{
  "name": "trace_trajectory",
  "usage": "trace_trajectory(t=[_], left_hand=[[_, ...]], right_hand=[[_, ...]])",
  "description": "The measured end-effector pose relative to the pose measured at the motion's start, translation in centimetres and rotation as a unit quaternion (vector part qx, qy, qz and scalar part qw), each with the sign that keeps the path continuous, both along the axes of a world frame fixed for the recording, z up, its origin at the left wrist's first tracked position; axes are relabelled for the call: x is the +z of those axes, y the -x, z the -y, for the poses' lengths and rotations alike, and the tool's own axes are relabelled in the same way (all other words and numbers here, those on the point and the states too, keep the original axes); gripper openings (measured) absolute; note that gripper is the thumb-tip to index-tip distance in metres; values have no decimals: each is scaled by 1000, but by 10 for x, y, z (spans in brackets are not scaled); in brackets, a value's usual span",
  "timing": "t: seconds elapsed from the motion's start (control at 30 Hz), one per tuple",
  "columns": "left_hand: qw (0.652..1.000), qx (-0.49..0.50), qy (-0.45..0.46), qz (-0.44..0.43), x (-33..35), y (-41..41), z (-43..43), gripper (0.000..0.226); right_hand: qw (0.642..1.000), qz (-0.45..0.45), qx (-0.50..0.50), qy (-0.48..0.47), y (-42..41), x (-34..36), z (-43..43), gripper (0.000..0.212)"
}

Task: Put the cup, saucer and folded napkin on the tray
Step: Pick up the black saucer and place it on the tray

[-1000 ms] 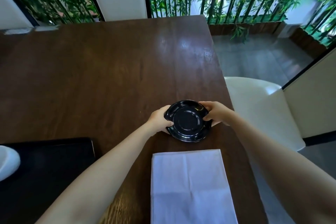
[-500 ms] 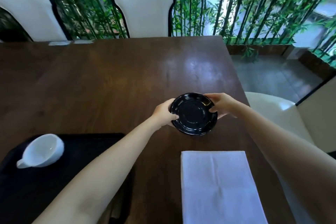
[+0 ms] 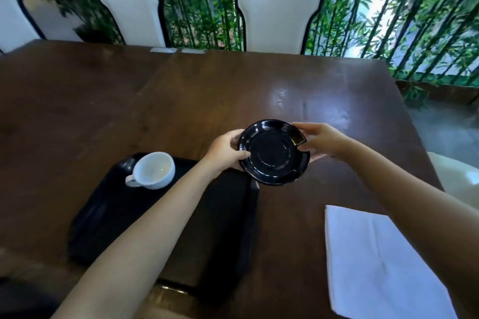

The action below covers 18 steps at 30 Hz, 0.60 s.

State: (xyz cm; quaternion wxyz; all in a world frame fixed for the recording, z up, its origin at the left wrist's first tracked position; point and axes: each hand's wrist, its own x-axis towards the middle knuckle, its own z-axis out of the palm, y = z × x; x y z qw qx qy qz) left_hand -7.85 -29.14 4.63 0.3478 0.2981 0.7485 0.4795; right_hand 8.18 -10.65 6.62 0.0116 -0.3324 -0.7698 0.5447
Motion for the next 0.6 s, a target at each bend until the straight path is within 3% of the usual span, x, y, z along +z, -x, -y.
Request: trace_trajectory(t=[0.17, 0.33, 0.47, 0.6], left_hand=[[996, 74, -28, 47, -8, 19, 57, 45], [978, 186, -3, 92, -38, 30, 101, 45], [968, 213, 23, 130, -58, 34, 123, 51], [961, 228, 55, 148, -74, 36, 132, 60]], right_hand=[[999, -16, 15, 28, 39, -10, 42, 62], [1000, 13, 27, -3, 77, -38, 84, 61], [993, 55, 71, -76, 96, -62, 111, 58], [989, 95, 87, -67, 104, -82, 122, 61]])
